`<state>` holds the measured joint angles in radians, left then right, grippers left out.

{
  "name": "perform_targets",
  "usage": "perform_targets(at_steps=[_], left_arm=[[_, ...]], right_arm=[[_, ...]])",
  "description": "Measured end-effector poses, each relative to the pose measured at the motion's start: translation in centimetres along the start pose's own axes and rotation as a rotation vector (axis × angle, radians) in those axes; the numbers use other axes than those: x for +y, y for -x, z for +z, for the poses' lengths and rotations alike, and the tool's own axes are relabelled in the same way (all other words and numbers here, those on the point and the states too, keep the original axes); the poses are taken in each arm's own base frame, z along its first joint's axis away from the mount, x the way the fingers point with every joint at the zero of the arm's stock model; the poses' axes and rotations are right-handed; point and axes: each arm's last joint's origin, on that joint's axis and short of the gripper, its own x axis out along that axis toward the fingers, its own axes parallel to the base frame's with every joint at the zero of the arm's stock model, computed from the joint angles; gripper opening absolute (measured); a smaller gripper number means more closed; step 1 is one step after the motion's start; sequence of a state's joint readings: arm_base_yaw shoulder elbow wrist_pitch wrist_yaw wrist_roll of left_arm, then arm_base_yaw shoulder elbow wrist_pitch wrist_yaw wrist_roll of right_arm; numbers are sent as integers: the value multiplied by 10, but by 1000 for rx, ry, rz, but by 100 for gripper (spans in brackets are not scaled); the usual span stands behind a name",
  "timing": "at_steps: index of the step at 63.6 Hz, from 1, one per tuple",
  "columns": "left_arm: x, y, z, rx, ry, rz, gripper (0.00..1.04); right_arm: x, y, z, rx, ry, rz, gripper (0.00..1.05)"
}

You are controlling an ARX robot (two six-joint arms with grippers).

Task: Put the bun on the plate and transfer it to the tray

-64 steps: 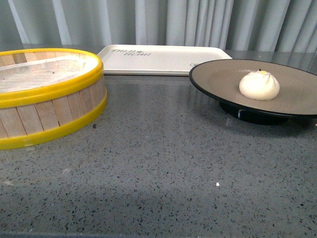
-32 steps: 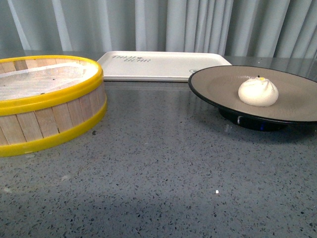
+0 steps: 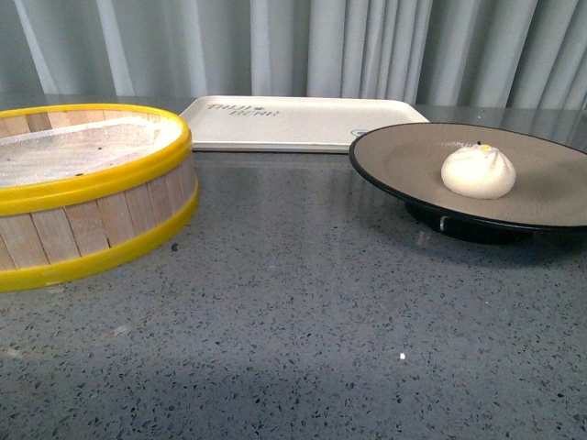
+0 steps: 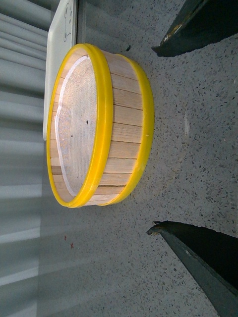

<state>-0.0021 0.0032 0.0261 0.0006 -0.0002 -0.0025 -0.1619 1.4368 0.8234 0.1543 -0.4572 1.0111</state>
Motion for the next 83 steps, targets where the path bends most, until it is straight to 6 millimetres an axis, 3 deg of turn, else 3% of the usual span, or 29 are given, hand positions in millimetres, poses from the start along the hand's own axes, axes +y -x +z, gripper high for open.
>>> perform_targets(at_steps=[24, 61, 83], left_arm=[[0, 0, 0, 0, 0, 0, 98], [0, 0, 0, 0, 0, 0, 98], [0, 0, 0, 0, 0, 0, 98]], right_arm=[[1, -28, -19, 130, -70, 36, 95], [-14, -19, -16, 121, -78, 4, 4], [-3, -11, -16, 58, -9, 35, 3]])
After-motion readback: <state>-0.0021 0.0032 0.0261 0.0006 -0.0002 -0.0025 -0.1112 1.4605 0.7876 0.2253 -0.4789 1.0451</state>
